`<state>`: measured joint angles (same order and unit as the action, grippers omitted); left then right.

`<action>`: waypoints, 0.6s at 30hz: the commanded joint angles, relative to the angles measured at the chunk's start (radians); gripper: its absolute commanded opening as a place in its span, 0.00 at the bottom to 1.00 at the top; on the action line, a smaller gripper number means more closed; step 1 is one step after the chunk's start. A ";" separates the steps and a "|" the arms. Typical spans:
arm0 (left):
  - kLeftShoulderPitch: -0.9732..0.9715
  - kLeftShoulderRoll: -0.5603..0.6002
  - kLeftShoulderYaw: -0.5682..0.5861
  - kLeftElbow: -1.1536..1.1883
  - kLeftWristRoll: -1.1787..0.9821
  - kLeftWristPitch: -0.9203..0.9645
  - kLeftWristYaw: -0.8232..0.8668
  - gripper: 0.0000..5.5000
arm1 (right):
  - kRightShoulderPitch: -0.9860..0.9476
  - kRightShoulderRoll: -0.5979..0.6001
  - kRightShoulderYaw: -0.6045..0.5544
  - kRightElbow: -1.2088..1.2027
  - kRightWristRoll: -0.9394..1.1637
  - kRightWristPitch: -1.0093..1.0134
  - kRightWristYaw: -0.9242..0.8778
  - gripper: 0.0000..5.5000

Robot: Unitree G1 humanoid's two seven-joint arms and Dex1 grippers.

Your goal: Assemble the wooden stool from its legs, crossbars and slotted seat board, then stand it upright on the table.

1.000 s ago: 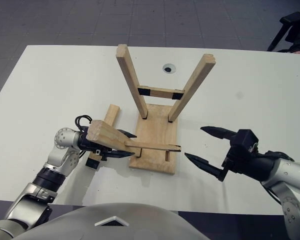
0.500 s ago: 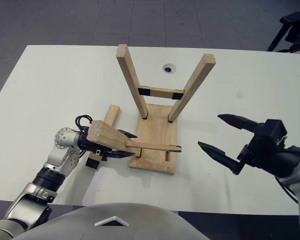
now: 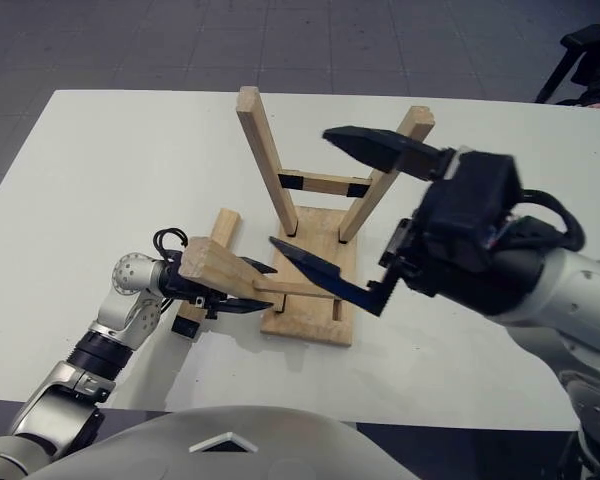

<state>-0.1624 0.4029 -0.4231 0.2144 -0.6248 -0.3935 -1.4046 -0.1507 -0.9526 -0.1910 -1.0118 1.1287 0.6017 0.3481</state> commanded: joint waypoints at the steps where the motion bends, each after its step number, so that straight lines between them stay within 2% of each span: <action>1: 0.105 0.074 -0.116 0.245 0.281 0.122 0.044 0.38 | -0.358 0.163 0.397 -0.004 -0.088 0.247 -0.165 0.86; 4: 0.102 0.069 -0.119 0.261 0.278 0.114 0.048 0.38 | -0.495 0.290 0.544 0.069 -0.149 0.348 -0.219 0.86; 8: 0.102 0.064 -0.122 0.278 0.276 0.106 0.049 0.38 | -0.609 0.434 0.657 0.145 -0.213 0.430 -0.265 0.86; 18: 0.100 0.053 -0.121 0.321 0.273 0.085 0.050 0.38 | -0.777 0.632 0.706 0.245 -0.324 0.517 -0.278 0.86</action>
<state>-0.1833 0.3973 -0.4337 0.2822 -0.6251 -0.4236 -1.3942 -0.8311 -0.4012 0.4924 -0.8080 0.8630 1.0851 0.0889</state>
